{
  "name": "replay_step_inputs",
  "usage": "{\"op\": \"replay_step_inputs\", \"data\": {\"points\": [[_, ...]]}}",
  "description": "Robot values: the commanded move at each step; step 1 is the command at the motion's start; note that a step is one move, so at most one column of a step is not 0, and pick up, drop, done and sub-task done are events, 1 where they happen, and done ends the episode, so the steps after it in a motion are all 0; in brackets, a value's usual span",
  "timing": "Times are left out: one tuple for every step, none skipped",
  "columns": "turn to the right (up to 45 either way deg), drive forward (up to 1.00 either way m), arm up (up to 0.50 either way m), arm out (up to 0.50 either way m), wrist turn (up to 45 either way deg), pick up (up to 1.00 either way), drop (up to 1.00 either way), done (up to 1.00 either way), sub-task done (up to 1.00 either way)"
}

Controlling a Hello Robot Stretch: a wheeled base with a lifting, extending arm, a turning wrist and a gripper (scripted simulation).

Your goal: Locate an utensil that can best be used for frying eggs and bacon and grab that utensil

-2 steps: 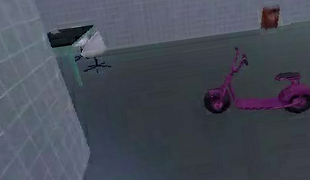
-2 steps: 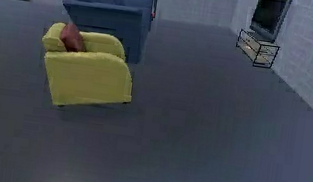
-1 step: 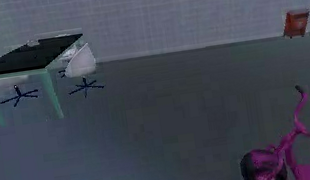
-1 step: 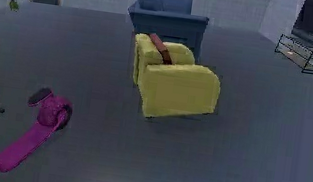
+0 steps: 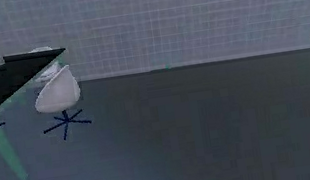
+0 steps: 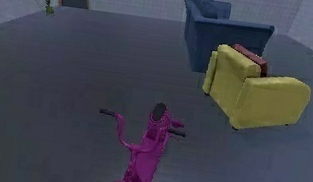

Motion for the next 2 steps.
{"op": "replay_step_inputs", "data": {"points": [[0.0, 0.15, 0.0, 0.0, 0.0, 0.0, 0.0, 0.0, 0.0], [45.0, 0.0, 0.0, 0.0, 0.0, 0.0, 0.0, 0.0, 0.0]]}}
